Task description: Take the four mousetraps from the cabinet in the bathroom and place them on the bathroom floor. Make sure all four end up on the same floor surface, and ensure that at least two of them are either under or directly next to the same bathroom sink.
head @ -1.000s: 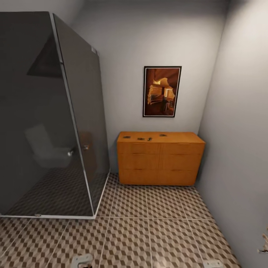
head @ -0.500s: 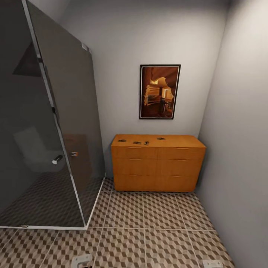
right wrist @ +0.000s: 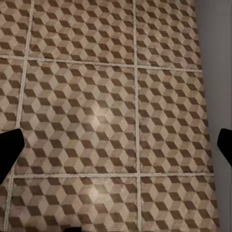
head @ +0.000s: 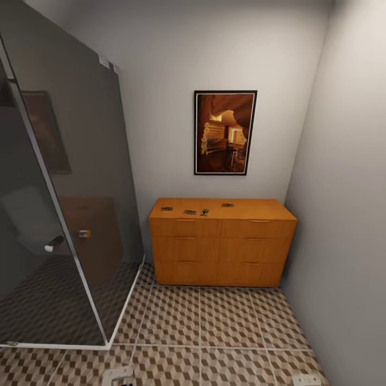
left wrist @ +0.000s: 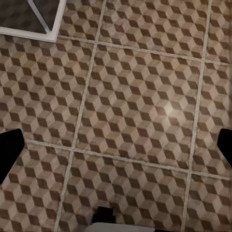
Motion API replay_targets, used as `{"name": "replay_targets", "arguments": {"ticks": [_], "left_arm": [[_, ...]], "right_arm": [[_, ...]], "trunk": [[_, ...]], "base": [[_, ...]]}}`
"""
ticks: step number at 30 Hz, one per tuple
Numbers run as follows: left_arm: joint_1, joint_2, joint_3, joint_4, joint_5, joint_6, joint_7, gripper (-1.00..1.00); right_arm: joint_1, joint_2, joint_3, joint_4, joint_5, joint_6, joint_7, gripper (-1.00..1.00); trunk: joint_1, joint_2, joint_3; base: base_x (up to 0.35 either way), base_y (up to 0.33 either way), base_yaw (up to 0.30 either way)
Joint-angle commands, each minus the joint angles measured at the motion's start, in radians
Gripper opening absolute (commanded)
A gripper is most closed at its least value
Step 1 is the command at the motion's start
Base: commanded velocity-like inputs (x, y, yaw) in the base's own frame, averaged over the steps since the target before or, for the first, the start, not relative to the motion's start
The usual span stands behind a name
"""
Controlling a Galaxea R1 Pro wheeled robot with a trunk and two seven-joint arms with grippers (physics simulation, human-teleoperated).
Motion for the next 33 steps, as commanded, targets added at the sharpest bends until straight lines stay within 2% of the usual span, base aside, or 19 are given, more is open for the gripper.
{"name": "replay_targets", "arguments": {"ticks": [1, 33], "left_arm": [[0.0, 0.0, 0.0, 0.0, 0.0, 0.0, 0.0, 1.0], [0.0, 0.0, -0.002, 0.0, 0.0, 0.003, 0.0, 1.0]], "right_arm": [[0.0, 0.0, 0.0, 0.0, 0.0, 0.0, 0.0, 1.0], [0.0, 0.0, 0.0, 0.0, 0.0, 0.0, 0.0, 1.0]], "trunk": [[0.0, 0.0, 0.0], [0.0, 0.0, 0.0]], "base": [[0.315, -0.192, 0.0], [0.307, -0.2, 0.0]]}}
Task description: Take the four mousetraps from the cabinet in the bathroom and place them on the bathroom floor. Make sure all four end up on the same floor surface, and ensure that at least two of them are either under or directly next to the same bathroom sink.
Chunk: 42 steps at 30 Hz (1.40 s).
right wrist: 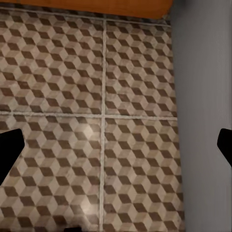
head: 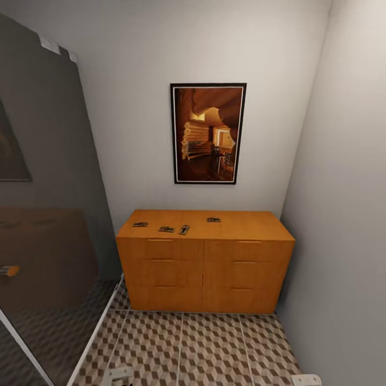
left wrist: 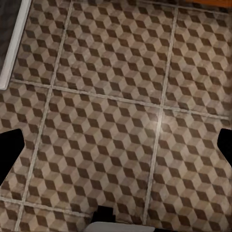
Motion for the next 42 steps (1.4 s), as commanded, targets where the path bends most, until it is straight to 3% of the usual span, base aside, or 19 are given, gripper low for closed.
{"name": "replay_targets", "arguments": {"ticks": [1, 28, 42], "left_arm": [[0.0, 0.0, 0.0, 0.0, 0.0, 0.0, 0.0, 1.0], [0.0, 0.0, 0.0, 0.0, 0.0, 0.0, 0.0, 1.0], [0.0, -0.001, -0.014, 0.0, 0.003, -0.016, -0.004, 1.0]], "right_arm": [[0.0, 0.0, 0.0, 0.0, 0.0, 0.0, 0.0, 1.0], [0.0, 0.0, 0.0, 0.0, 0.0, 0.0, 0.0, 1.0], [0.0, 0.0, 0.0, 0.0, -0.002, 0.001, 0.0, 1.0]], "trunk": [[0.0, 0.0, 0.0], [0.0, 0.0, 0.0], [0.0, 0.0, 0.0]], "base": [[0.304, -0.185, 0.0], [0.32, -0.04, 0.0], [0.067, 0.0, 0.0]]}}
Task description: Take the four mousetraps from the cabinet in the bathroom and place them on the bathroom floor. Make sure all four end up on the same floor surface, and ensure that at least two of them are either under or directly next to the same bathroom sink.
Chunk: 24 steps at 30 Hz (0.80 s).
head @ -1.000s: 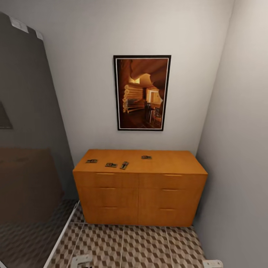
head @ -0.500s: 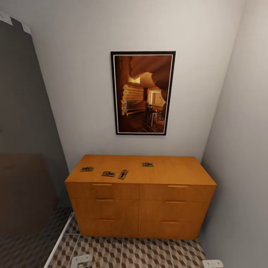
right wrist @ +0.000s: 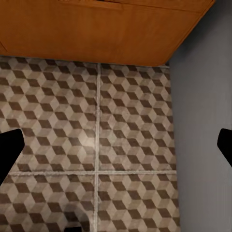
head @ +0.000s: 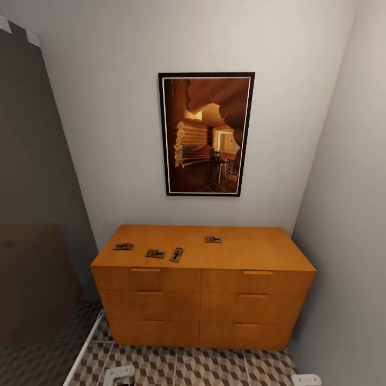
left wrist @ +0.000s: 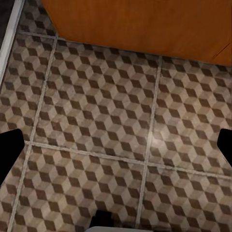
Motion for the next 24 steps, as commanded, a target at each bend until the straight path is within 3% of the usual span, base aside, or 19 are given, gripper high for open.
{"name": "replay_targets", "arguments": {"ticks": [1, 6, 12, 24], "left_arm": [[0.0, 0.001, -0.004, 0.0, 0.0, -0.016, -0.001, 1.0], [0.0, 0.0, -0.007, -0.001, 0.001, -0.021, -0.005, 1.0], [0.0, -0.001, -0.01, -0.04, 0.002, -0.012, -0.007, 1.0], [0.0, -0.025, -0.012, -0.328, 0.004, 0.061, -0.004, 1.0]], "right_arm": [[0.0, 0.0, -0.002, -0.001, 0.011, 0.001, -0.001, 1.0], [0.0, 0.0, -0.004, -0.031, 0.023, 0.002, -0.003, 1.0], [0.0, 0.0, -0.005, -0.162, 0.03, 0.013, -0.003, 1.0], [-0.002, 0.005, -0.005, -0.475, 0.025, 0.125, -0.003, 1.0]], "trunk": [[0.0, 0.0, 0.0], [0.0, 0.0, 0.0], [0.0, 0.0, 0.0], [0.0, 0.0, 0.0]], "base": [[0.003, 0.0, 0.0], [0.001, 0.0, 0.0], [0.0, 0.0, 0.0], [0.0, 0.0, 0.0]]}}
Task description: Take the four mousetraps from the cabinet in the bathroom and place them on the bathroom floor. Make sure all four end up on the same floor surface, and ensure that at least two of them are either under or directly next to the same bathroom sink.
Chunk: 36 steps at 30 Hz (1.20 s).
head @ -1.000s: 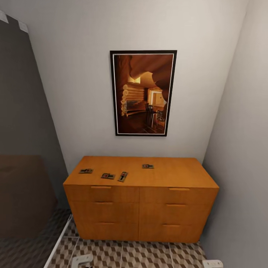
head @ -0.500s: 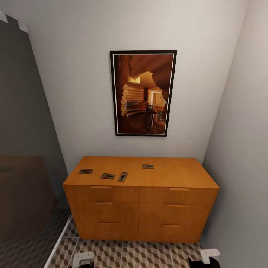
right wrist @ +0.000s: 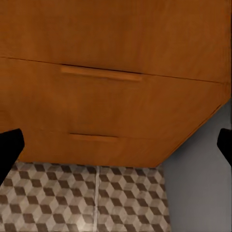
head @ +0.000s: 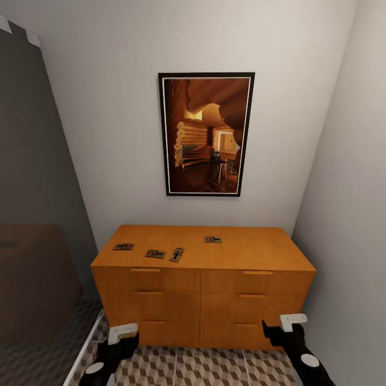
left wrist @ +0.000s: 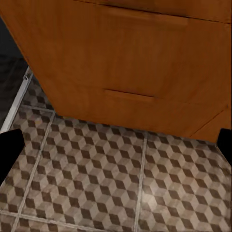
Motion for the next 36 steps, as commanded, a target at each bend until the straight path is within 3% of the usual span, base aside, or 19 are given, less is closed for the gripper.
{"name": "replay_targets", "arguments": {"ticks": [1, 5, 10, 15, 20, 24, 29, 30, 36], "left_arm": [[0.0, -0.005, 0.0, -0.032, 0.0, 0.004, 0.0, 1.0], [-0.003, -0.035, 0.0, -0.189, 0.0, 0.041, 0.0, 1.0], [-0.024, -0.067, 0.0, -0.317, 0.002, 0.113, -0.002, 1.0], [-0.088, -0.103, -0.014, -0.378, 0.002, 0.18, -0.001, 1.0], [-0.173, -0.103, -0.033, -0.391, -0.001, 0.209, 0.001, 1.0], [-0.242, -0.103, -0.044, -0.384, -0.002, 0.265, 0.002, 1.0], [-0.36, -0.103, -0.072, -0.323, -0.002, 0.401, 0.004, 1.0], [-0.404, -0.103, -0.082, -0.282, -0.002, 0.432, 0.004, 1.0], [-0.538, -0.103, -0.098, -0.085, -0.001, 0.492, 0.004, 1.0]], "right_arm": [[0.0, 0.001, 0.0, -0.027, -0.002, 0.005, 0.0, 1.0], [-0.008, 0.01, 0.0, -0.142, -0.007, 0.019, -0.001, 1.0], [-0.052, 0.024, -0.001, -0.203, -0.011, 0.027, -0.003, 1.0], [-0.137, 0.032, -0.001, -0.226, -0.021, 0.078, -0.003, 1.0], [-0.227, 0.034, -0.001, -0.232, -0.034, 0.158, -0.002, 1.0], [-0.294, 0.035, -0.002, -0.233, -0.054, 0.196, -0.002, 1.0], [-0.385, 0.037, -0.001, -0.228, -0.076, 0.283, -0.003, 1.0], [-0.414, 0.04, -0.001, -0.222, -0.078, 0.325, -0.004, 1.0], [-0.496, 0.065, 0.003, -0.129, -0.077, 0.431, -0.005, 1.0]], "trunk": [[0.0, 0.0, 0.0], [0.0, 0.0, 0.0], [0.0, 0.0, 0.0], [0.0, 0.0, 0.0], [0.0, 0.0, 0.0], [0.0, 0.0, 0.0], [0.0, 0.0, 0.0], [0.0, 0.0, 0.0], [0.0, 0.0, 0.0]], "base": [[0.0, 0.0, 0.0], [0.0, 0.0, 0.0], [0.0, 0.0, 0.0], [0.0, 0.0, 0.0], [0.0, 0.0, 0.0], [0.0, 0.0, 0.0], [0.0, 0.0, 0.0], [0.0, 0.0, 0.0], [0.0, 0.0, 0.0]]}}
